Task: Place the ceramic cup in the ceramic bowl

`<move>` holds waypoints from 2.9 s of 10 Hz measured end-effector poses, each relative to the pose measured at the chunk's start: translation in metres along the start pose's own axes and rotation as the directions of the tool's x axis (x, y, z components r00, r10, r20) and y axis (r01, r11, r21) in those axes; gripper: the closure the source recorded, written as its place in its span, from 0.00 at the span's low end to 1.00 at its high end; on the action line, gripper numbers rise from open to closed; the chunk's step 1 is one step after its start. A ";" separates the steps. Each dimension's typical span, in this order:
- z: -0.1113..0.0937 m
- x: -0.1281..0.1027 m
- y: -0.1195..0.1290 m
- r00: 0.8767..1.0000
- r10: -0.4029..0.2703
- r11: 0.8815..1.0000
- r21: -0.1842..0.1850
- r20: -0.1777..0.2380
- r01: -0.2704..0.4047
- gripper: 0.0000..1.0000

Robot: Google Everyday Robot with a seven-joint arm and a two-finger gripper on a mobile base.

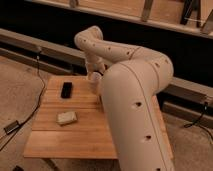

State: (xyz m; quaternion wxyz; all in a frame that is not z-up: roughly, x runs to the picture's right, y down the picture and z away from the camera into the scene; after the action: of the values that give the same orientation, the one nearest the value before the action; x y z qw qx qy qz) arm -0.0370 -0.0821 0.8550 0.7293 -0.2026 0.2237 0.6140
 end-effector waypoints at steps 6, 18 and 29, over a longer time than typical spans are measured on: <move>0.036 -0.032 -0.003 0.997 0.064 0.996 -0.054 -0.034 -0.066 0.35; 0.089 -0.037 -0.002 0.994 0.075 0.993 -0.087 -0.080 -0.082 0.61; 0.076 -0.053 0.005 0.998 0.065 0.992 -0.104 -0.011 -0.066 1.00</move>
State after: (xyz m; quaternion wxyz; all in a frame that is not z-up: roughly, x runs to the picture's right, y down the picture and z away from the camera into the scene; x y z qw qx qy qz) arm -0.0436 -0.0802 0.9476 0.6963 -0.2354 0.2006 0.6477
